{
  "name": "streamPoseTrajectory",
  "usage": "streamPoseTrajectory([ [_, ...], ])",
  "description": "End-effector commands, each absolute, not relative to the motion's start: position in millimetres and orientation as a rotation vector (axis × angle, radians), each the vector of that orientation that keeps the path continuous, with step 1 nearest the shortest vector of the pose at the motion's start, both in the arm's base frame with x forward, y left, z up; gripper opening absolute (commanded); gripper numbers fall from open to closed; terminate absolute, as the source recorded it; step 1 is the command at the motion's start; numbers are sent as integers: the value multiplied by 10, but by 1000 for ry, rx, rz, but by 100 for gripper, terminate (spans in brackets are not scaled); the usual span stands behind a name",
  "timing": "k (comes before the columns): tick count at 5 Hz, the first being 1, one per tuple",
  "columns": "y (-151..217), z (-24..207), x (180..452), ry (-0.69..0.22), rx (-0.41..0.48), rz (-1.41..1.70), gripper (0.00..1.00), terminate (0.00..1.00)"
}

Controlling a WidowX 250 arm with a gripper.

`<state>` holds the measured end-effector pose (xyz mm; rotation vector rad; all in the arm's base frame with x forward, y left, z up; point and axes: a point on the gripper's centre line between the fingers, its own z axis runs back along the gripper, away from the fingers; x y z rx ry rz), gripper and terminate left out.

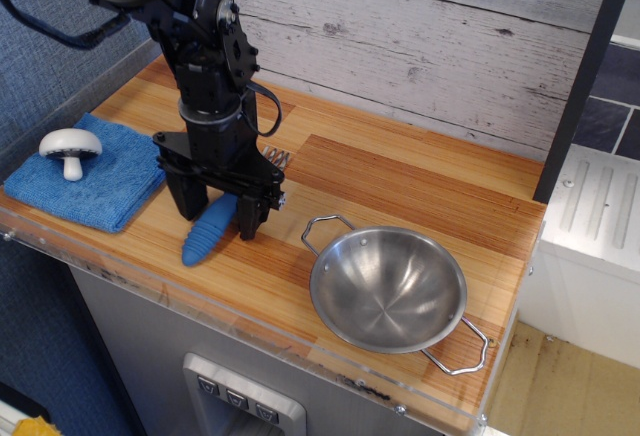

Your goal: Pick up the blue fork and keep it in the near end center

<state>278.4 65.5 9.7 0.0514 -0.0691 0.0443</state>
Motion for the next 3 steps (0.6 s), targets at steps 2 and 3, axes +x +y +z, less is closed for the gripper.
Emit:
streamPoseTrajectory([
  [2,851,718,2895,-179,1,16,100,0],
  [3,815,1046,2802,-237,18,8,100,0],
])
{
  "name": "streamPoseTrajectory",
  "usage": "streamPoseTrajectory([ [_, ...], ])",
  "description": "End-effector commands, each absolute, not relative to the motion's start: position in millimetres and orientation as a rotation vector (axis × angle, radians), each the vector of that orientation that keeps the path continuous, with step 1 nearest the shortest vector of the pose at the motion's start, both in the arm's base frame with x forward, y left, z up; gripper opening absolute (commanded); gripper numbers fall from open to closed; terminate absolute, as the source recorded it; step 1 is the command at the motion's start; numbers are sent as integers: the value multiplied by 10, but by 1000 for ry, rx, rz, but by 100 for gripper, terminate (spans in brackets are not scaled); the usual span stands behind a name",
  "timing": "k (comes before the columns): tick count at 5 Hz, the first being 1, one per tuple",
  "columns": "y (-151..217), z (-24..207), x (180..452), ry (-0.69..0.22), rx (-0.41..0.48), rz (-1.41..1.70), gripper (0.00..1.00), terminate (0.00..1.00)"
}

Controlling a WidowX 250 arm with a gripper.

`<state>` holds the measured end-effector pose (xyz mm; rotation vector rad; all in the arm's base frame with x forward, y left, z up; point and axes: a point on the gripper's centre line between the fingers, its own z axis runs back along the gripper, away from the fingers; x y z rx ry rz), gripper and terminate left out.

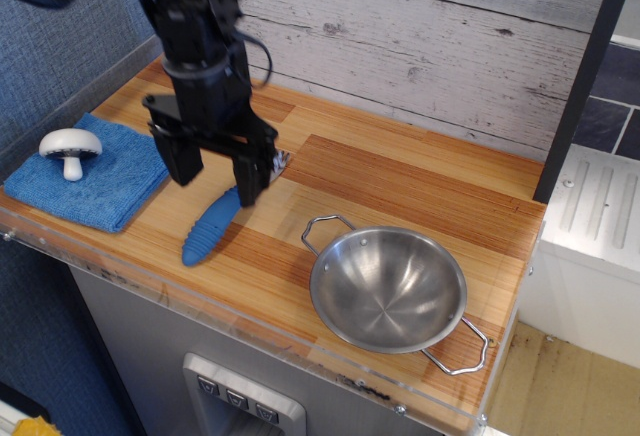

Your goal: Pick up the blue fork and keep it in the near end center

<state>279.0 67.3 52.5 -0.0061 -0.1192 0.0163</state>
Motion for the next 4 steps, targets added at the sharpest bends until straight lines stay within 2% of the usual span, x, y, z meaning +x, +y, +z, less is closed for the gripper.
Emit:
streamPoseTrajectory([
  [1,812,1334,2516,-355,28,88,100,0],
  [3,812,1334,2516,-355,28,88,100,0],
  [4,812,1334,2516,-355,28,88,100,100],
])
